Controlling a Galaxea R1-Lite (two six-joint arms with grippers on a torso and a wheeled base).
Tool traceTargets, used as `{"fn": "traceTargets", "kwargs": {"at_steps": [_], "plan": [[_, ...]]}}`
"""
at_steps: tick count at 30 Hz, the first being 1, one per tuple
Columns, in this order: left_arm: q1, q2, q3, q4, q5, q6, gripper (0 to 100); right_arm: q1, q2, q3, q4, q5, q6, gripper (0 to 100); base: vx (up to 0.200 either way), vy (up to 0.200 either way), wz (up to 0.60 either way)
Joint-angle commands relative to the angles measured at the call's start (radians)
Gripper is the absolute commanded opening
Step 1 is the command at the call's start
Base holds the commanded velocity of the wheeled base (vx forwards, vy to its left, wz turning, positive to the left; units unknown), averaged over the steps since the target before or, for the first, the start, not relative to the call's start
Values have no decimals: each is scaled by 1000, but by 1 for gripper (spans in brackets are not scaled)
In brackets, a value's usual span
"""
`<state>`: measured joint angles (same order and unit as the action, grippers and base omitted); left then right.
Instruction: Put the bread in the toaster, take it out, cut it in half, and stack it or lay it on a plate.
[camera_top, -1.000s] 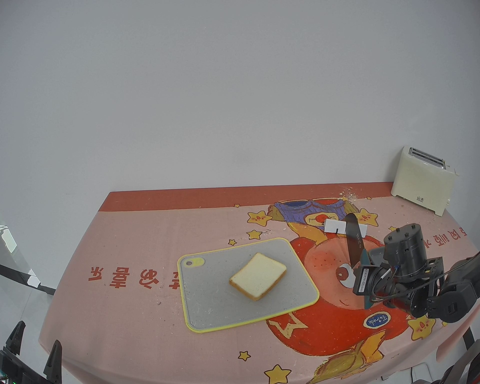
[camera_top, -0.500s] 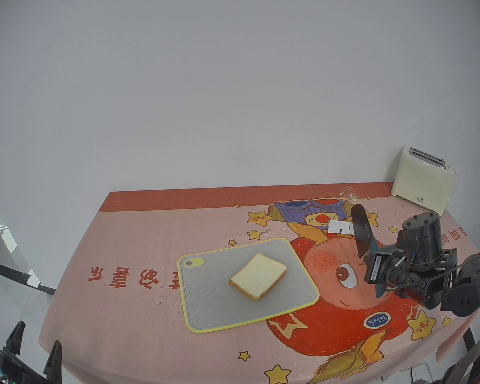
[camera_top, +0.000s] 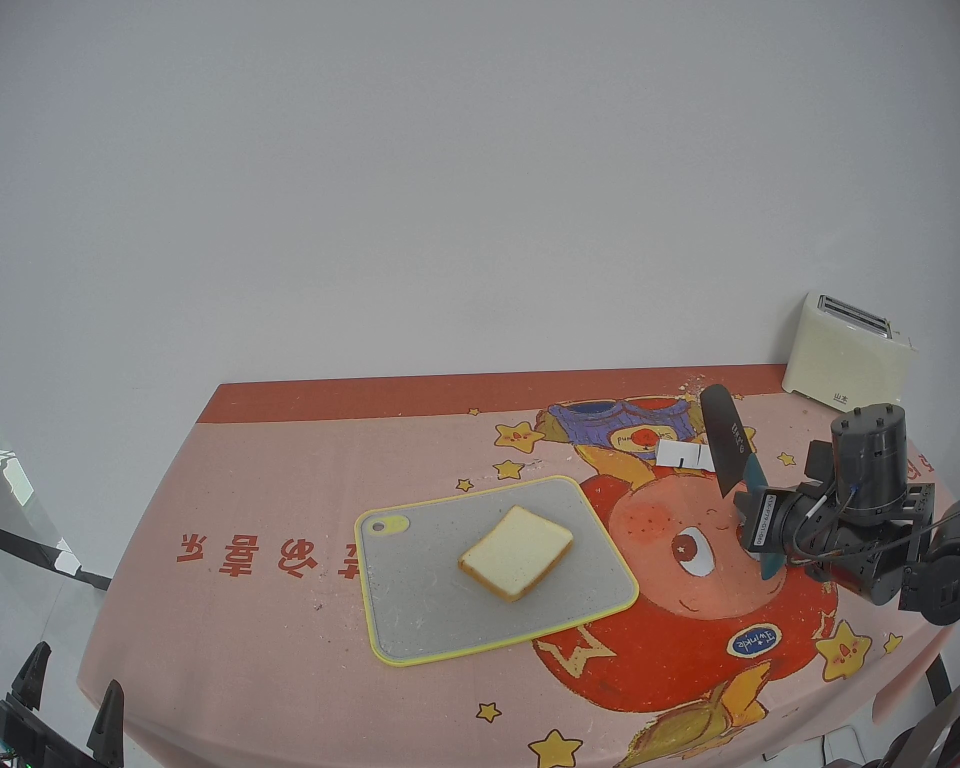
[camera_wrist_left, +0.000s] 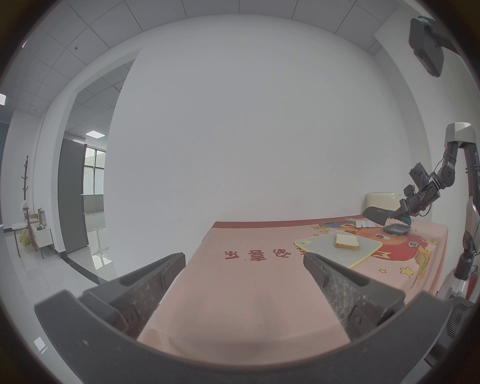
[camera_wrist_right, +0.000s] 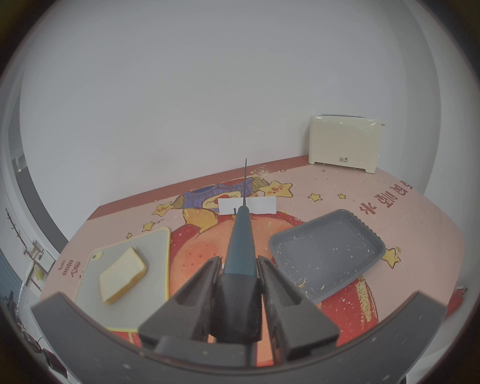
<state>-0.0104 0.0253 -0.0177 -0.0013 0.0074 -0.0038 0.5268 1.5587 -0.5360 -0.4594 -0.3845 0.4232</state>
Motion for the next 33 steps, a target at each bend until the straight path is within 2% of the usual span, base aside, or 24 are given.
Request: {"fn": "traceTargets", "kwargs": {"at_steps": [1, 6, 7, 9, 10, 13, 17, 21, 23, 26, 33], "plan": [[0, 1, 18, 0, 0, -1, 100, 7, -62, 4, 7, 59, -44, 0, 0, 0, 0], [0, 1, 18, 0, 0, -1, 100, 10, -115, 2, 16, 153, -133, 0, 0, 0, 0], [0, 1, 18, 0, 0, -1, 100, 10, -118, 4, 22, 165, -153, 0, 0, 0, 0], [0, 1, 18, 0, 0, -1, 100, 10, -120, 5, 24, 165, -155, 0, 0, 0, 0], [0, 1, 18, 0, 0, -1, 100, 10, -124, 13, 44, 180, -221, 0, 0, 0, 0], [0, 1, 18, 0, 0, -1, 100, 12, -143, 27, 56, 213, -270, 0, 0, 0, 0], [0, 1, 18, 0, 0, -1, 100, 12, -147, 24, 57, 285, -291, 0, 0, 0, 0], [0, 1, 18, 0, 0, -1, 100, 13, -140, -1, 56, 348, -293, 0, 0, 0, 0], [0, 1, 18, 0, 0, -1, 100, 22, -138, -1, 56, 368, -296, 0, 0, 0, 0], [0, 1, 18, 0, 0, -1, 100, 48, -135, -1, 57, 371, -313, 0, 0, 0, 0], [0, 1, 18, 0, 0, -1, 100, 139, -115, 4, 56, 374, -317, 0, 0, 0, 0]]}}
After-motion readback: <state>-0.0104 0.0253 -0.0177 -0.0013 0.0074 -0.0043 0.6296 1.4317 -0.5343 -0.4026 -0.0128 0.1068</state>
